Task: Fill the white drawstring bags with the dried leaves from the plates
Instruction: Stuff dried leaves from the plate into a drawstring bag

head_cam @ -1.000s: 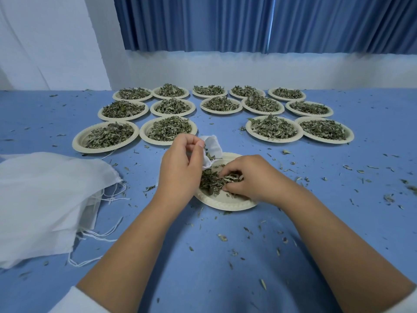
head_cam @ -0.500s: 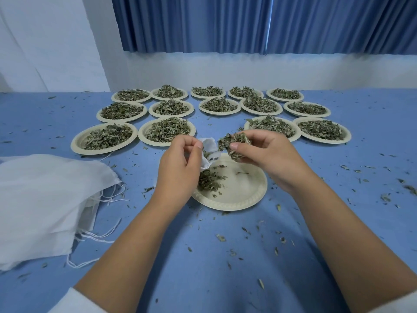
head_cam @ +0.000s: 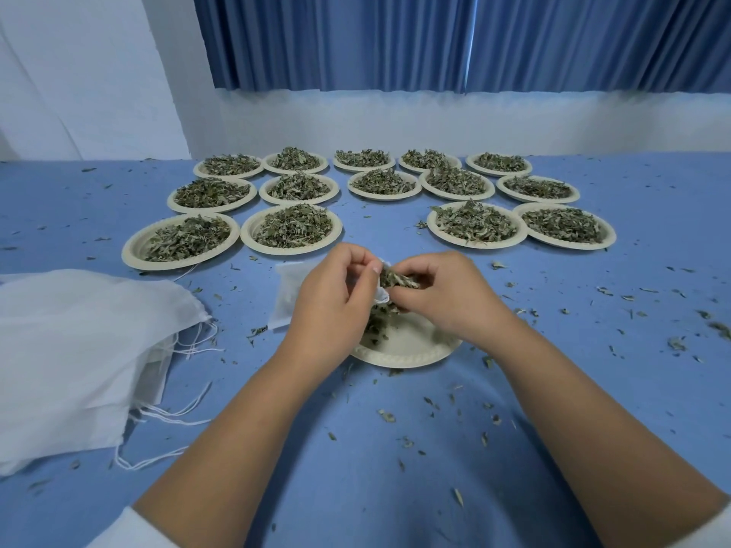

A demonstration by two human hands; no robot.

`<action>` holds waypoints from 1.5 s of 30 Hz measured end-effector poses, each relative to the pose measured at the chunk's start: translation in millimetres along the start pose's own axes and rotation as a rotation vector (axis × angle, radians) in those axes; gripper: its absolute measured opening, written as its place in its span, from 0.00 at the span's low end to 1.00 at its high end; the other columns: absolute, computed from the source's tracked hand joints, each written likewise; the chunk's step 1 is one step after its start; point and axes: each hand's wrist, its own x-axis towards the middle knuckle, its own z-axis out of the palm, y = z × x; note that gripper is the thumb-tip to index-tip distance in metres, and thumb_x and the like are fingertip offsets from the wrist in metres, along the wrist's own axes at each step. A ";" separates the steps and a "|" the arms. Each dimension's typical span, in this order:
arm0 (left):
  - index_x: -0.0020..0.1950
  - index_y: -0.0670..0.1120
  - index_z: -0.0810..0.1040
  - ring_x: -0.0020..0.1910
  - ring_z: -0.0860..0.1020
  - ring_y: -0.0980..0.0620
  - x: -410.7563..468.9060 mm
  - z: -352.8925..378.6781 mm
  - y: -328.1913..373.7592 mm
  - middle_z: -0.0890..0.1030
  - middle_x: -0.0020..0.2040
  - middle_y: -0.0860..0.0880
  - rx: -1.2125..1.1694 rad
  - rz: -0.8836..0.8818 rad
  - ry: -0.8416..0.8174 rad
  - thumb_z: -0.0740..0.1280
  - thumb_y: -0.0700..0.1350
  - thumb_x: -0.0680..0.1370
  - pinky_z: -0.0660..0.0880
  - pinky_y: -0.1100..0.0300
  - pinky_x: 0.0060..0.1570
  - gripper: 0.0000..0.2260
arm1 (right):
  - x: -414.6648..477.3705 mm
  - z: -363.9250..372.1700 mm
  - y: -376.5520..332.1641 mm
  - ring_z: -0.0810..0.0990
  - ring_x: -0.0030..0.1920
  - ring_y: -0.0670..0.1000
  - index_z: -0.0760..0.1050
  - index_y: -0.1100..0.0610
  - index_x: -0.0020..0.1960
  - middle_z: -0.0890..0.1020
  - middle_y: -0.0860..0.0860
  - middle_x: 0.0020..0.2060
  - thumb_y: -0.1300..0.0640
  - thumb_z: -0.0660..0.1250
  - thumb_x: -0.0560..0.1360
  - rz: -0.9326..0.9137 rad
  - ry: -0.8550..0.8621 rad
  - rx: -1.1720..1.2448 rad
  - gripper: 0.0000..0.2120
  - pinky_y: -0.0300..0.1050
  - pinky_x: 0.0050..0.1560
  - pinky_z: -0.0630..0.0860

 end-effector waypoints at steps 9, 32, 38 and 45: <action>0.45 0.53 0.74 0.39 0.78 0.60 0.2 1.9 -4.6 0.80 0.39 0.55 0.091 0.015 -0.043 0.63 0.45 0.81 0.73 0.65 0.40 0.06 | -0.2 -5.4 -7.2 0.85 0.48 0.50 0.85 0.47 0.39 0.86 0.52 0.43 0.61 0.68 0.74 0.188 -0.105 0.322 0.12 0.42 0.53 0.81; 0.46 0.52 0.75 0.37 0.78 0.60 0.0 3.9 -3.5 0.79 0.37 0.55 0.020 0.022 -0.050 0.63 0.45 0.81 0.71 0.70 0.36 0.05 | 9.6 22.1 8.9 0.80 0.46 0.45 0.73 0.49 0.52 0.79 0.48 0.51 0.51 0.77 0.68 0.353 0.136 0.353 0.17 0.41 0.43 0.76; 0.46 0.53 0.74 0.37 0.77 0.61 0.0 2.9 -3.3 0.79 0.38 0.55 0.023 0.019 -0.040 0.63 0.45 0.81 0.70 0.72 0.36 0.06 | 8.9 20.0 7.6 0.76 0.21 0.45 0.69 0.52 0.47 0.79 0.48 0.39 0.48 0.77 0.67 0.373 0.121 0.294 0.19 0.42 0.28 0.71; 0.49 0.49 0.76 0.37 0.78 0.61 2.0 2.3 -3.6 0.81 0.39 0.53 0.032 -0.014 0.007 0.63 0.45 0.81 0.71 0.69 0.37 0.03 | 5.0 17.5 3.5 0.82 0.32 0.44 0.80 0.56 0.39 0.80 0.44 0.27 0.56 0.78 0.69 0.225 0.162 0.425 0.08 0.45 0.41 0.83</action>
